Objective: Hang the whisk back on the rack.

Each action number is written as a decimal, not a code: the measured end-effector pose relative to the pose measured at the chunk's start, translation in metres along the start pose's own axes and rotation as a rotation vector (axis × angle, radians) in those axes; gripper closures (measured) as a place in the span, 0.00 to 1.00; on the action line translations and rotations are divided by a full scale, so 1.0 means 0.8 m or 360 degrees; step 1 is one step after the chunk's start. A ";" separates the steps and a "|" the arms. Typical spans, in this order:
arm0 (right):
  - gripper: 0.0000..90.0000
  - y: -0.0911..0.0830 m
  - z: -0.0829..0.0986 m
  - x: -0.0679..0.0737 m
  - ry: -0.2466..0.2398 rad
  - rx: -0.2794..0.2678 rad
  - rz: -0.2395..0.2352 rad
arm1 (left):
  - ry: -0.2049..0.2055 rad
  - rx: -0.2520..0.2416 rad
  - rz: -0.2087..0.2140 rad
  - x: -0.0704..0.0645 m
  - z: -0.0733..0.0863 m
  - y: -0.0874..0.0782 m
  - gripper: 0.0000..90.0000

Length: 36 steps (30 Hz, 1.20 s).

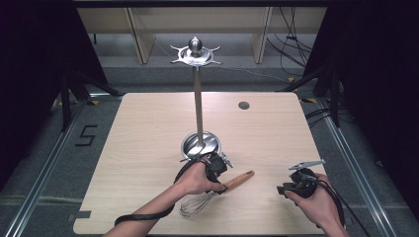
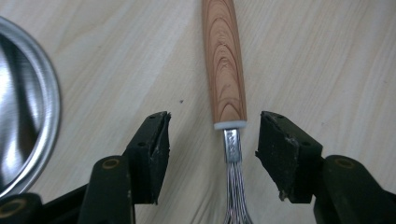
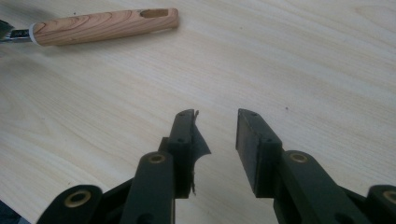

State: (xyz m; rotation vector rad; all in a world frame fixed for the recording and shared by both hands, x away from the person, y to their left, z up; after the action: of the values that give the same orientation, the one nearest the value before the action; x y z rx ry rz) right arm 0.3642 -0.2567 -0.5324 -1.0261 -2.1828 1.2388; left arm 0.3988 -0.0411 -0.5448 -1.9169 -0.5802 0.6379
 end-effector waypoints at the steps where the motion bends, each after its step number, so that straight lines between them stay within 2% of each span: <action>1: 0.76 -0.001 0.002 0.002 0.0035 0.0024 -0.0006 | -0.0003 0.0011 0.0009 -0.002 -0.002 0.002 0.50; 2: 0.76 -0.001 0.002 0.001 0.0029 0.0023 -0.0005 | -0.0008 0.0010 0.0014 -0.004 -0.004 0.006 0.50; 3: 0.76 0.000 0.002 -0.002 -0.0011 0.0008 -0.0002 | -0.0011 0.0009 0.0011 -0.005 -0.006 0.010 0.51; 4: 0.76 0.000 0.003 -0.003 -0.0003 0.0009 0.0001 | -0.0001 0.0025 0.0001 -0.006 -0.008 0.012 0.52; 7: 0.76 -0.002 0.003 0.000 0.0054 0.0025 -0.0004 | -0.0037 0.0050 0.0001 -0.012 -0.011 0.020 0.54; 8: 0.76 -0.001 0.004 -0.002 0.0013 0.0006 0.0005 | -0.0030 0.0066 -0.0009 -0.012 -0.012 0.022 0.55; 11: 0.76 -0.001 0.002 -0.003 -0.0018 -0.0009 0.0004 | 0.0001 0.0121 -0.0046 -0.010 -0.011 0.028 0.57; 12: 0.76 -0.004 0.002 0.002 0.0041 0.0015 -0.0013 | 0.0008 0.0130 -0.0056 -0.010 -0.011 0.029 0.60; 13: 0.76 -0.003 0.002 0.002 0.0042 0.0016 -0.0017 | -0.0010 0.0136 -0.0054 -0.011 -0.011 0.031 0.62; 14: 0.76 -0.003 0.003 0.006 0.0078 0.0029 -0.0029 | 0.0003 0.0156 -0.0069 -0.009 -0.010 0.032 0.63; 15: 0.76 -0.002 0.003 0.006 0.0074 0.0025 -0.0028 | 0.0006 0.0152 -0.0085 -0.008 -0.011 0.033 0.64; 16: 0.76 -0.001 0.002 0.002 0.0026 0.0016 -0.0014 | 0.0002 0.0157 -0.0093 -0.008 -0.012 0.033 0.67; 17: 0.76 -0.001 0.003 0.000 0.0009 0.0018 -0.0012 | 0.0012 0.0172 -0.0098 -0.007 -0.012 0.033 0.67; 18: 0.76 -0.001 0.003 0.002 0.0030 0.0023 -0.0016 | 0.0001 0.0161 -0.0096 -0.009 -0.013 0.034 0.69; 19: 0.76 -0.001 0.003 0.002 0.0039 0.0029 -0.0021 | 0.0000 0.0182 -0.0102 -0.009 -0.012 0.033 0.73; 22: 0.76 -0.001 0.002 0.000 0.0005 0.0012 -0.0016 | -0.0020 0.0186 -0.0135 -0.007 -0.012 0.031 0.76; 23: 0.76 -0.001 0.002 0.000 0.0016 0.0013 -0.0020 | -0.0032 0.0172 -0.0141 -0.006 -0.011 0.029 0.76; 25: 0.76 -0.002 0.002 -0.001 0.0023 -0.0004 -0.0008 | -0.0087 0.0101 -0.0111 -0.006 -0.013 0.023 0.76; 26: 0.76 -0.001 0.003 -0.003 0.0000 -0.0011 -0.0002 | -0.0104 0.0061 -0.0107 -0.004 -0.013 0.017 0.76; 27: 0.76 -0.002 0.002 -0.001 0.0028 -0.0002 -0.0011 | -0.0123 0.0020 -0.0096 -0.003 -0.014 0.011 0.76; 29: 0.76 -0.003 0.003 0.000 0.0043 0.0011 -0.0016 | -0.0139 -0.0089 -0.0103 0.002 -0.017 -0.006 0.76; 30: 0.76 -0.002 0.003 -0.001 0.0017 0.0003 -0.0010 | -0.0160 -0.0148 -0.0102 0.003 -0.017 -0.014 0.76; 31: 0.76 -0.002 0.002 0.001 0.0053 0.0004 -0.0015 | -0.0179 -0.0233 -0.0110 0.005 -0.019 -0.022 0.76; 32: 0.75 -0.002 0.001 0.001 0.0055 0.0003 -0.0011 | -0.0226 -0.0284 -0.0089 0.004 -0.019 -0.029 0.76; 34: 0.75 -0.002 0.002 0.001 0.0034 0.0010 -0.0022 | -0.0234 -0.0371 -0.0120 0.010 -0.018 -0.047 0.76; 35: 0.75 -0.001 0.000 -0.001 0.0003 -0.0010 -0.0015 | -0.0268 -0.0425 -0.0117 0.010 -0.017 -0.054 0.76; 36: 0.75 -0.001 0.001 0.000 0.0020 -0.0001 -0.0015 | -0.0268 -0.0472 -0.0131 0.012 -0.017 -0.061 0.76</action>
State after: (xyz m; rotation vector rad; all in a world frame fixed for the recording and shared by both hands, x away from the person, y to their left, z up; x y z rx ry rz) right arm 0.3639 -0.2574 -0.5320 -1.0201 -2.1763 1.2243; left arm 0.4086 -0.0246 -0.4969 -2.1125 -0.8977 0.6946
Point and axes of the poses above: each handheld gripper's, and its own axes: y roughly forward along the jaws, z roughly out of its underside, x roughly to its left, the point moved 9 cm from there along y, roughly forward along the jaws, and after that the axes turned 15 degrees about -y, right-handed, at the moved point
